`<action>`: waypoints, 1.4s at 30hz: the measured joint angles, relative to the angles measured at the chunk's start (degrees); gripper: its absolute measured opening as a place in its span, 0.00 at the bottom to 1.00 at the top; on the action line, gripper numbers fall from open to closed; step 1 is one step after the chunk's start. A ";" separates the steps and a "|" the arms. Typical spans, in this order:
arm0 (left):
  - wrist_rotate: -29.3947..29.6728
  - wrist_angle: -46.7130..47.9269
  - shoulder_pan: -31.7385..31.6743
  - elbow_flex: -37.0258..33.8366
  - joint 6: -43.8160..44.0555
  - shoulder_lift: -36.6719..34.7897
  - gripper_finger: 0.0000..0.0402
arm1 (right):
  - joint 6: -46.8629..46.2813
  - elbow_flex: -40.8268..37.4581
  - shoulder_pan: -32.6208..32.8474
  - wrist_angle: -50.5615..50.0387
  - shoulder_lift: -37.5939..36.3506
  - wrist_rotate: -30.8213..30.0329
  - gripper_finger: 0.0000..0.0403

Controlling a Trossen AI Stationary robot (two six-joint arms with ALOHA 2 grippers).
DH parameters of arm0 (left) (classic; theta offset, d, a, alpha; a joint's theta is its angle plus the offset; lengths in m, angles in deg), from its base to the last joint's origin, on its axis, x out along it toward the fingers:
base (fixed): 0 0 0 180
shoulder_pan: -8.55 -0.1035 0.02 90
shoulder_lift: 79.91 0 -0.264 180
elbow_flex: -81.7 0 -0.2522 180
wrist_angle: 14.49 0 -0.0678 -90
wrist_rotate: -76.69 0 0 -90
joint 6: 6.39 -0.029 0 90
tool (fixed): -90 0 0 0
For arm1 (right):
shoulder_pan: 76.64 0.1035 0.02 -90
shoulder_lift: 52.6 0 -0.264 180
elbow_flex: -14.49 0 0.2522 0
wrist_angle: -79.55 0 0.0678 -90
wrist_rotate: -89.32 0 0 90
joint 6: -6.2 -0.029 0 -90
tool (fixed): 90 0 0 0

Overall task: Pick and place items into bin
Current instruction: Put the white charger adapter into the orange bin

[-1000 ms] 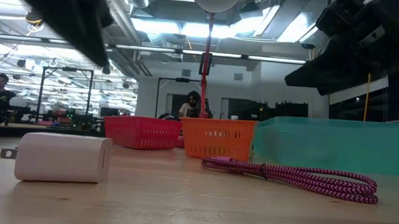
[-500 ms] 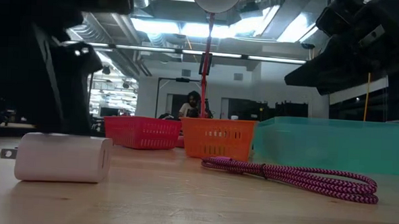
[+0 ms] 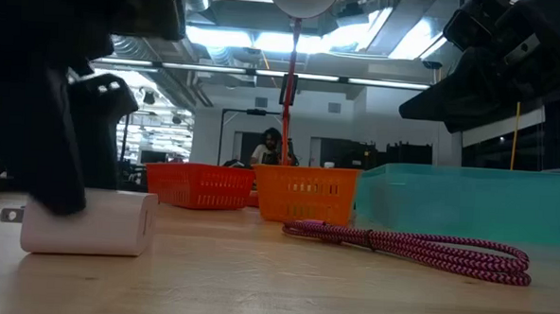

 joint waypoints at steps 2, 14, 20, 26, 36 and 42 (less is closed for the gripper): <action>-0.43 -0.03 0.00 0.00 -1.06 0.88 0.56 | -0.01 0.00 0.00 0.00 0.00 0.00 0.01; -0.20 -0.03 -0.02 0.04 -6.72 1.97 0.56 | -0.01 0.00 0.00 0.18 0.00 0.00 0.01; 0.24 -0.01 -0.09 0.00 -7.33 1.79 0.52 | -0.01 0.00 0.00 0.28 -0.02 0.00 0.01; -1.29 -0.06 -0.09 0.00 -9.97 1.67 0.48 | -0.01 0.00 -0.01 0.31 -0.02 0.00 0.01; -1.48 3.76 -0.02 -0.04 -16.79 -4.12 0.48 | -0.01 0.00 0.00 0.57 -0.02 0.00 0.01; -1.27 6.22 -0.02 -0.04 -22.00 -10.49 0.48 | -0.01 0.00 0.00 0.61 -0.02 0.00 0.01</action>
